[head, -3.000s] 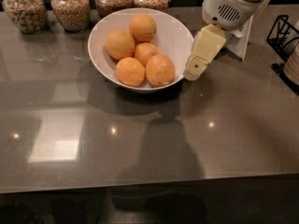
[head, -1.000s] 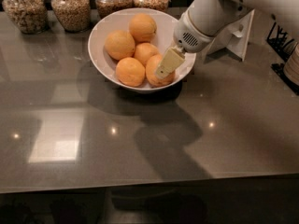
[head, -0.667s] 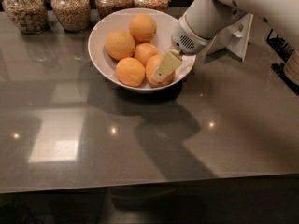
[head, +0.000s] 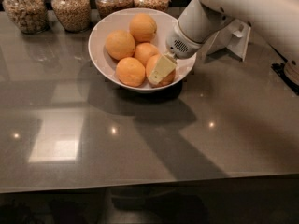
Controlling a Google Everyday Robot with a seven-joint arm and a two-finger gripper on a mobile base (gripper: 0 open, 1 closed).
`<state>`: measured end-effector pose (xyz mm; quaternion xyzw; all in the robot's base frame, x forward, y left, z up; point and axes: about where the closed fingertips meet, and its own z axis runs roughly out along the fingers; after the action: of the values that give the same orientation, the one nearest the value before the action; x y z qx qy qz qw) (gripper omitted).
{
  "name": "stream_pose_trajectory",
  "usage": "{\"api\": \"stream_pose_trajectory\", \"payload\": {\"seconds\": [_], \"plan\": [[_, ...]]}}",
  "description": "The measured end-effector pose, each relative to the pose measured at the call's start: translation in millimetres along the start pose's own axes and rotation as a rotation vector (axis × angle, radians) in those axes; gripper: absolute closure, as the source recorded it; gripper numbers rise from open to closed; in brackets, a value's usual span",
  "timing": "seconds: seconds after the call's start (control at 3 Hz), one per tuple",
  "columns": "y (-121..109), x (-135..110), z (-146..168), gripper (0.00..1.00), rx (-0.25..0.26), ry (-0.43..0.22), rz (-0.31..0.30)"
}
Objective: Pick orange from white bowl
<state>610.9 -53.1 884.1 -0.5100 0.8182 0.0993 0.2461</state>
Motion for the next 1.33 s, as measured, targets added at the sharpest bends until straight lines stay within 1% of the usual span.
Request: {"api": "stream_pose_trajectory", "payload": {"seconds": [0.33, 0.67, 1.0, 1.33], "plan": [[0.8, 5.8, 13.4, 0.32, -0.019, 0.02, 0.009], [-1.3, 5.8, 20.5, 0.39, -0.02, 0.021, 0.004], [-4.0, 0.4, 21.3, 0.58, -0.01, 0.008, -0.016], [-3.3, -8.3, 9.2, 0.81, 0.001, -0.002, -0.045]]}}
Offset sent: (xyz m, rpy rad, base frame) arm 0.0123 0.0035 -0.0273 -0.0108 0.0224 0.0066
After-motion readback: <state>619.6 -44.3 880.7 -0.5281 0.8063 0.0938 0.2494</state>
